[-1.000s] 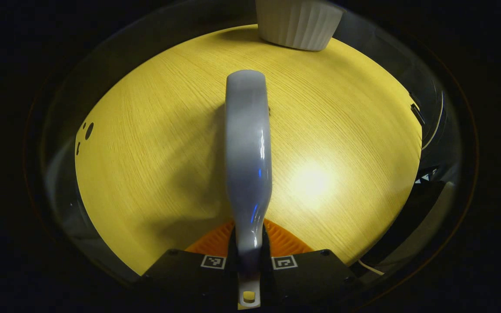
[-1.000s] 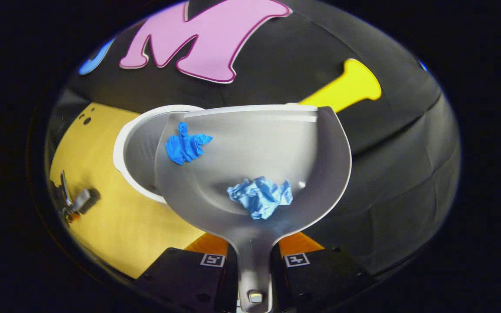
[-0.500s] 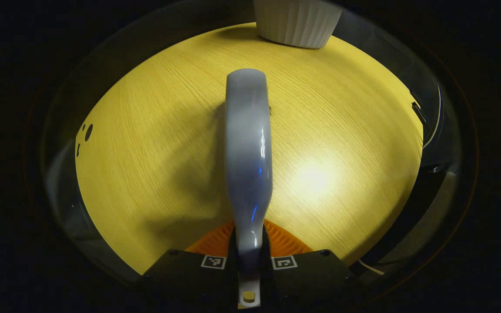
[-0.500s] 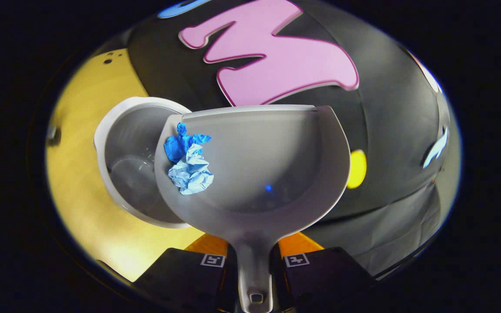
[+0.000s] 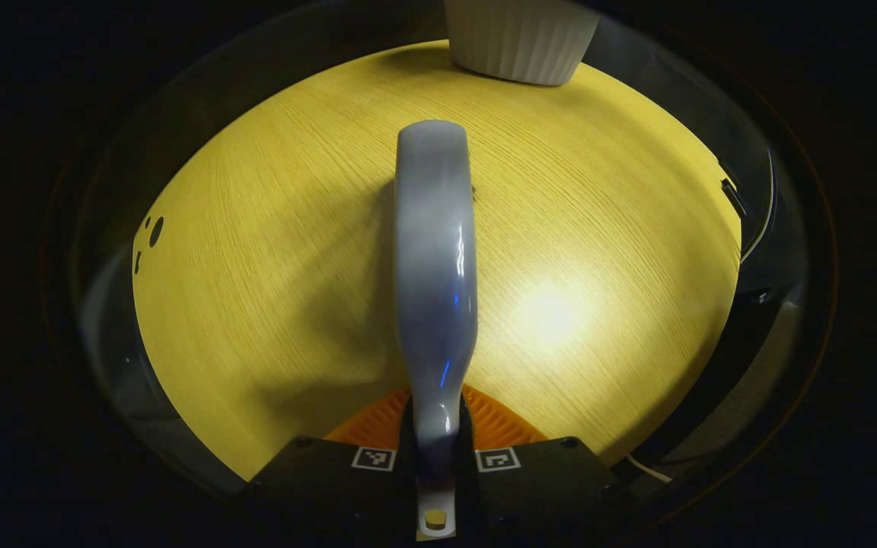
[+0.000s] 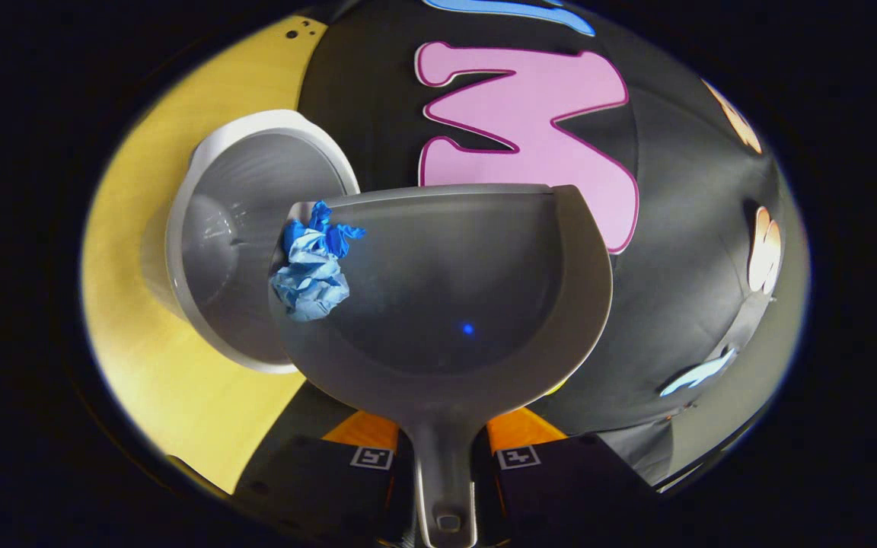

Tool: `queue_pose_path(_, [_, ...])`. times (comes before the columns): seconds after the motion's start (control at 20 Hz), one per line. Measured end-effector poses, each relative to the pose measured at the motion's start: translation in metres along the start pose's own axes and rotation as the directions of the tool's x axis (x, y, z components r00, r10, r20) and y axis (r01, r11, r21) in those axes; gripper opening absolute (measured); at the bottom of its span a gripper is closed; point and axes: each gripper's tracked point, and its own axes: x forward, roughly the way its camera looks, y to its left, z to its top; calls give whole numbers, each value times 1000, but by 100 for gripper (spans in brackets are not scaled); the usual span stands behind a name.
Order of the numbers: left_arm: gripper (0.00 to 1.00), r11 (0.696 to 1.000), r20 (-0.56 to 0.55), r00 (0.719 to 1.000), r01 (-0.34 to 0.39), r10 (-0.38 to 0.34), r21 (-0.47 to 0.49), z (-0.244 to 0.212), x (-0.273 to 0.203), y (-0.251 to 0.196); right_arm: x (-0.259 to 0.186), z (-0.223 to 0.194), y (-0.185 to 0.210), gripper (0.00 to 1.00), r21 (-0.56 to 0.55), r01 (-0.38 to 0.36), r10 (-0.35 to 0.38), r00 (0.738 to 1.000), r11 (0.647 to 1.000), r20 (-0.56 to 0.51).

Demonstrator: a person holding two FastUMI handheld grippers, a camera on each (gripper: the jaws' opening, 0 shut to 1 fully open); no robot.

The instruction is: Pick up the small broom and dustpan from the desktop, sweep the trash into the dustpan with the broom, and then empty the trash into the garbage bin.

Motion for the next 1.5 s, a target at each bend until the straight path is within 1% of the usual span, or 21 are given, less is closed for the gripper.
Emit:
queue_pose_path(0.1, [24, 1000, -1, 1000, -2, 2, 1, -1, -1, 1, 1, -1, -7, 34, -67, 32, -31, 999, 997, 19])
queue_pose_path(0.2, [24, 1000, 0, 1000, -4, 4, -1, 0, -1, 0, -4, -8, -5, 34, -101, 33, -30, 999, 994, 24])
queue_pose_path(0.35, [24, 1000, 1, 1000, -7, 7, -5, 0, -1, 0, -3, -20, -5, 34, -76, 15, -15, 1000, 997, -8])
queue_pose_path(0.4, [24, 1000, -1, 1000, -7, 7, -5, 0, -1, 0, -1, -23, -4, 34, -42, -5, 4, 1000, 999, -23])
queue_pose_path(0.45, [27, 1000, -3, 1000, -8, 8, -5, -1, -1, 0, 2, -26, -2, 34, 13, -36, 37, 998, 999, -45])
queue_pose_path(0.5, [24, 1000, -6, 1000, -9, 9, -3, -1, -1, 0, 1, -31, 4, 34, 84, -72, 78, 995, 994, -69])
queue_pose_path(0.6, [24, 1000, -10, 1000, -11, 11, -2, -1, -2, 0, 1, -38, 15, 34, 240, -119, 145, 985, 964, -94])
queue_pose_path(0.65, [24, 1000, -10, 1000, -11, 11, -2, -1, -2, 1, 1, -41, 20, 34, 317, -142, 182, 978, 938, -99])
queue_pose_path(0.75, [24, 1000, -13, 1000, -10, 10, -3, -1, -2, 0, -4, -42, 37, 34, 474, -194, 268, 959, 859, -92])
queue_pose_path(0.8, [27, 1000, -14, 1000, -10, 10, -3, -1, -2, 1, -9, -43, 45, 34, 557, -222, 317, 945, 800, -79])
queue_pose_path(0.85, [24, 1000, -16, 1000, -11, 11, -3, -1, -3, 0, -15, -44, 53, 34, 640, -244, 364, 930, 729, -60])
queue_pose_path(0.95, [24, 1000, -18, 1000, -15, 15, -5, -2, -3, 1, -29, -43, 63, 34, 777, -267, 437, 900, 570, -11])
queue_pose_path(1.0, [24, 1000, -19, 1000, -16, 16, -6, -2, -4, 1, -25, -41, 69, 35, 823, -275, 465, 885, 497, 15])
queue_pose_path(1.1, [24, 1000, -22, 1000, -17, 17, -5, -1, -3, 1, -29, -36, 69, 34, 876, -290, 495, 866, 385, 69])
queue_pose_path(1.15, [27, 1000, -24, 1000, -18, 18, -4, -2, -3, 1, -29, -32, 68, 39, 891, -302, 502, 859, 339, 100])
queue_pose_path(1.2, [24, 1000, -26, 999, -19, 19, -3, -2, -3, 1, -32, -26, 66, 34, 903, -316, 510, 850, 291, 133])
queue_pose_path(1.25, [24, 1000, -30, 999, -19, 19, 0, -2, -3, 1, -36, -21, 64, 34, 913, -333, 517, 838, 234, 173])
queue_pose_path(1.35, [23, 1000, -37, 999, -20, 20, 8, -2, -4, 2, -52, -8, 60, 34, 923, -374, 539, 799, 95, 268])
queue_pose_path(1.4, [24, 1000, -40, 999, -20, 21, 11, -2, -4, 3, -62, -3, 60, 39, 922, -385, 545, 781, 36, 305])
queue_pose_path(1.45, [24, 1000, -44, 999, -21, 22, 12, -3, -4, 3, -75, 0, 61, 34, 919, -395, 548, 768, -4, 333])
queue_pose_path(1.5, [23, 1000, -45, 999, -22, 23, 12, -3, -4, 3, -84, 1, 59, 34, 915, -402, 546, 761, -25, 350])
